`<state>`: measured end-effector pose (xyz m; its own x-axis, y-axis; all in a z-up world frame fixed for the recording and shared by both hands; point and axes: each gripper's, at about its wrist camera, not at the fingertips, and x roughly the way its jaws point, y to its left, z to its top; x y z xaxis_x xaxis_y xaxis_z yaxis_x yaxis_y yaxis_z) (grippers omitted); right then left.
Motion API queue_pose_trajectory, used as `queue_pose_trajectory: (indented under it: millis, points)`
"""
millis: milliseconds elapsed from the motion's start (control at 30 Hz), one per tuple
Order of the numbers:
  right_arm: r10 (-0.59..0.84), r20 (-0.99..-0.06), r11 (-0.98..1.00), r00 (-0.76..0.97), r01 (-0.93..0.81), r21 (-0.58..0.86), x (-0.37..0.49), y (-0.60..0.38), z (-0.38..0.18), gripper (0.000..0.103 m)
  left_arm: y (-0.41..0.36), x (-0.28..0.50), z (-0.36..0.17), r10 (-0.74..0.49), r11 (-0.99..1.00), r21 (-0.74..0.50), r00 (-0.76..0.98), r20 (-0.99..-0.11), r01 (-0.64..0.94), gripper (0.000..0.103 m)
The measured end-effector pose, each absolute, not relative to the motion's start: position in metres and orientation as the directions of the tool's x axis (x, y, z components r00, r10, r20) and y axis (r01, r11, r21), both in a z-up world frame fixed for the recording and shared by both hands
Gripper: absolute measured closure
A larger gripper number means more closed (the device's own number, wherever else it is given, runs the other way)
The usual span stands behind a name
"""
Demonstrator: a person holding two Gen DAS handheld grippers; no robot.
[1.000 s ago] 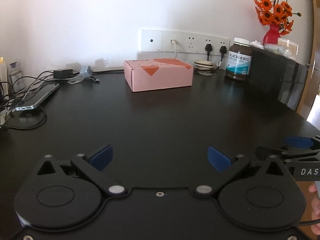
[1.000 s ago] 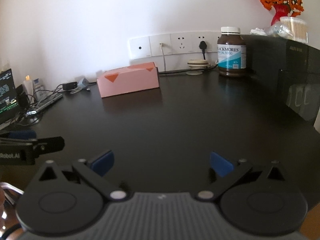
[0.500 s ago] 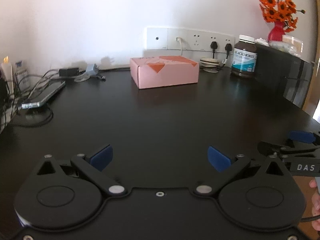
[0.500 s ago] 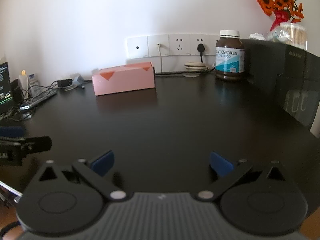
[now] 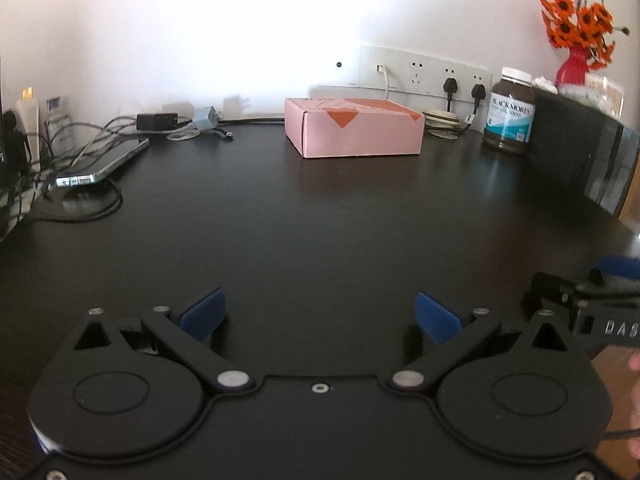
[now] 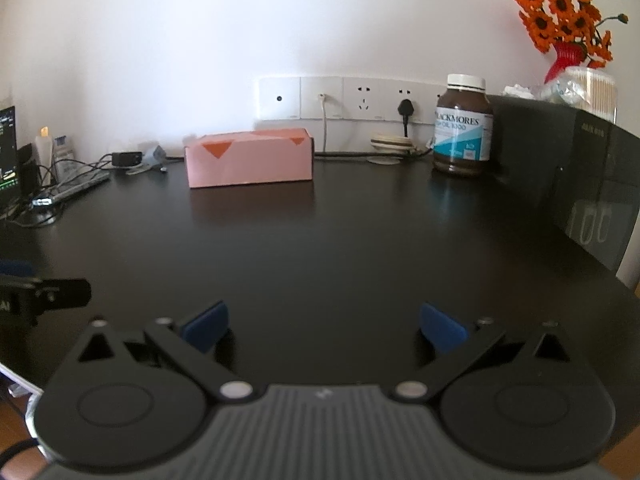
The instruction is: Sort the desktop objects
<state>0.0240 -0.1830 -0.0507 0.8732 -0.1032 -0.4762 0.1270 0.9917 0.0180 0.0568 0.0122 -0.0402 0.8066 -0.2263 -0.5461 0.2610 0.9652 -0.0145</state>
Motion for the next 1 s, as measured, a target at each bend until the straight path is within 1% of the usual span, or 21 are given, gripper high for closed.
queue_pose_trajectory:
  millis: [67, 467, 667, 1000]
  points:
    - [-0.105, -0.471, 0.991, 0.876, 0.129, 0.018, 0.0241, -0.1828, -0.0512, 0.001, 0.0087, 0.0547, -0.0411, -0.210, 0.966, 0.011, 0.812, -0.545, 0.257, 0.000]
    - [-0.102, -0.459, 0.992, 0.883, 0.123, 0.017, 0.0253, -0.1807, -0.0512, 0.001, 0.0044, 0.0556, -0.0404, -0.174, 0.977, 0.007, 0.819, -0.546, 0.212, 0.000]
    - [-0.100, -0.469, 0.992, 0.877, 0.123, 0.018, 0.0255, -0.1800, -0.0499, 0.001, 0.0064, 0.0558, -0.0407, -0.180, 0.976, 0.007, 0.817, -0.547, 0.220, 0.000]
    - [-0.101, -0.457, 0.992, 0.884, 0.122, 0.017, 0.0255, -0.1787, -0.0515, 0.001, 0.0063, 0.0565, -0.0409, -0.177, 0.976, 0.006, 0.818, -0.548, 0.216, 0.000]
